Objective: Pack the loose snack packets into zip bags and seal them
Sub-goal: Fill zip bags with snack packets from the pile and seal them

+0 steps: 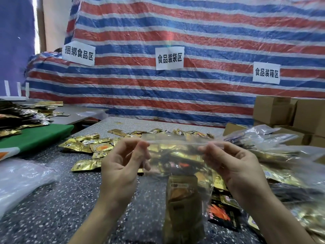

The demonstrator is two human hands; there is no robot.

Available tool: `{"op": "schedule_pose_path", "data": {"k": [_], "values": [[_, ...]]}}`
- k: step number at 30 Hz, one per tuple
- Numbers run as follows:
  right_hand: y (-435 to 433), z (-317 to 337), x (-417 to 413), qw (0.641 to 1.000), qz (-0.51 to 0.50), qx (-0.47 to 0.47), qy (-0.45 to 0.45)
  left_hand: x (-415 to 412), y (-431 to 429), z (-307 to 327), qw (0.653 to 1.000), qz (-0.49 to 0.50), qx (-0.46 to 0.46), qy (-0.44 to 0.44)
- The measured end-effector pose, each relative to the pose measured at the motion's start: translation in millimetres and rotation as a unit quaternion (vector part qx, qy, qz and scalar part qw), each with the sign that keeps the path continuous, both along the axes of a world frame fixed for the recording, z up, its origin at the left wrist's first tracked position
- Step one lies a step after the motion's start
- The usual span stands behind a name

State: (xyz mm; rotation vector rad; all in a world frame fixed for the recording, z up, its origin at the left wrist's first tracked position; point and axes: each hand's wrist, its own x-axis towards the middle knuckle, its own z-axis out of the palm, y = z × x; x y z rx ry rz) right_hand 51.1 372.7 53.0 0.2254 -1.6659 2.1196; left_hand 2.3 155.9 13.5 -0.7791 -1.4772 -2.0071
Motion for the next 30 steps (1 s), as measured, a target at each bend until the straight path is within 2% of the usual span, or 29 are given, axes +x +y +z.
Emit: {"op": "schedule_pose_path", "data": {"k": [6,11,15,21,30], "values": [[4,3,4,0.999,0.027,0.029,-0.008,1,2,5,0.999,0.021,-0.035,0.004],[11,6,4,0.998,0.062,-0.017,-0.022,3,2,11,0.998,0.047,-0.014,0.027],[17,5,4,0.997,0.058,0.015,-0.04,4,2,14,0.996,0.065,0.005,0.053],[22,6,8,0.995,0.084,0.054,0.007,4,-6,16,0.994,0.065,-0.005,0.087],[12,11,15,0.993,0.074,0.063,0.068,5,-8,17,0.996,0.034,0.011,0.086]]}}
